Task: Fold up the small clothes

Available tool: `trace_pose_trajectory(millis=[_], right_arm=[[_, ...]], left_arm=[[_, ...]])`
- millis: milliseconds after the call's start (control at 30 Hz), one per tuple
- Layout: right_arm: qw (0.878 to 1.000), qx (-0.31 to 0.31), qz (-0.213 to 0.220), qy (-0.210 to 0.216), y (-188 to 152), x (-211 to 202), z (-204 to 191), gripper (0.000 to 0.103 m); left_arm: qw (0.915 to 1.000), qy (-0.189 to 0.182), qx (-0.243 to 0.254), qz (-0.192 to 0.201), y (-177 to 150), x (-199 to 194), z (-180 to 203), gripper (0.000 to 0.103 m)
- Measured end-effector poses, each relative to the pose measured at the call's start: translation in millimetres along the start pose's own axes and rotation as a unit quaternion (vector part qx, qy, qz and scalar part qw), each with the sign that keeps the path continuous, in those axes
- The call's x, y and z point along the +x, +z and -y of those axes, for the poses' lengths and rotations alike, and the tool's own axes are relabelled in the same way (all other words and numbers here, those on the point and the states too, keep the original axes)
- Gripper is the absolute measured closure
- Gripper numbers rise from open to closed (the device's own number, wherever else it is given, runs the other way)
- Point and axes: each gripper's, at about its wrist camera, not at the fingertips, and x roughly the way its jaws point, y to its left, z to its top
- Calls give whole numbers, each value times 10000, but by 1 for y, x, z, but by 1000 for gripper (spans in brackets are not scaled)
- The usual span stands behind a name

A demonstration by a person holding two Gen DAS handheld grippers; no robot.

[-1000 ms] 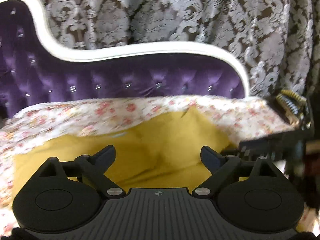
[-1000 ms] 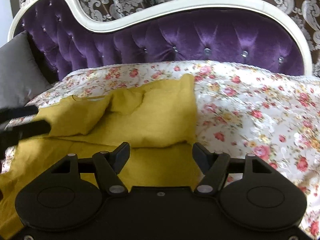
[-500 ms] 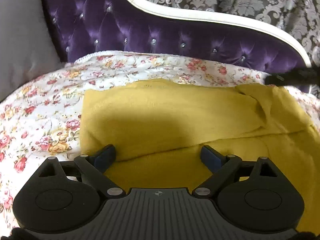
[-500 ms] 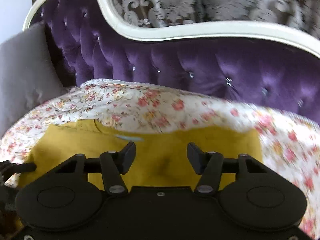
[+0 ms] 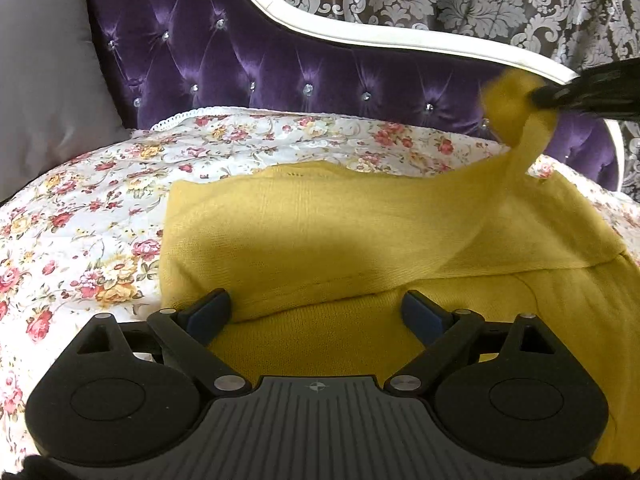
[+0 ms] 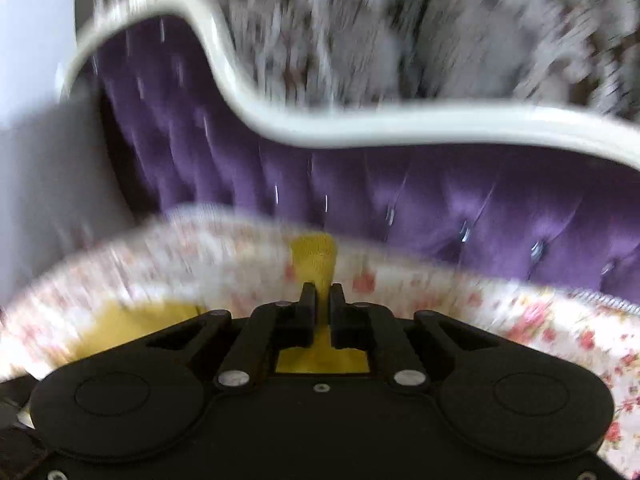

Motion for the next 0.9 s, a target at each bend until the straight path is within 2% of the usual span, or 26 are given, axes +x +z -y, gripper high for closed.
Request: trace_pose_trajectory(millis=[67,100,167,233,367,467,500,533,700,733,800,900], right_arm=[[9996,231,-63,-152,-11,-16,18,89],[9985,355,-269,-317,-20,-17,29,88],[9921,478,-775,-864,-45,-15,49,78],[9882,616,-891,-1083,-62,-21,65,78],[9901,880,-687,-848,-66,-29,77,78],[9929,779,-643,-632,-59,-13,74,61],[9931,764,-684,-571,-57,-4,72,51],[9928,776,-756,-508,-57,5,74,48],[9908,580,-1082,-567,-67,32,68,47],[9912,532,-1072,-566,-67,32,66,58],[9923,378,-1067,-495,-64,32,58,91],[9957,54,-831,-410,-54,21,44,93]], left_arm=[[10000,7,4,9,0,0,0,9],[10000,8,4,15,0,0,0,9],[10000,5,0,17,0,0,0,9],[10000,-6,-6,19,0,0,0,9],[10000,5,2,19,0,0,0,9],[10000,-3,-9,24,0,0,1,9],[10000,-1,-5,24,0,0,1,9],[10000,1,-3,26,0,-1,1,9],[10000,-14,-6,60,0,-2,1,9],[10000,-20,-9,78,0,-2,1,9],[9999,-33,-4,116,0,-4,1,9],[9996,-14,44,269,0,-14,3,9]])
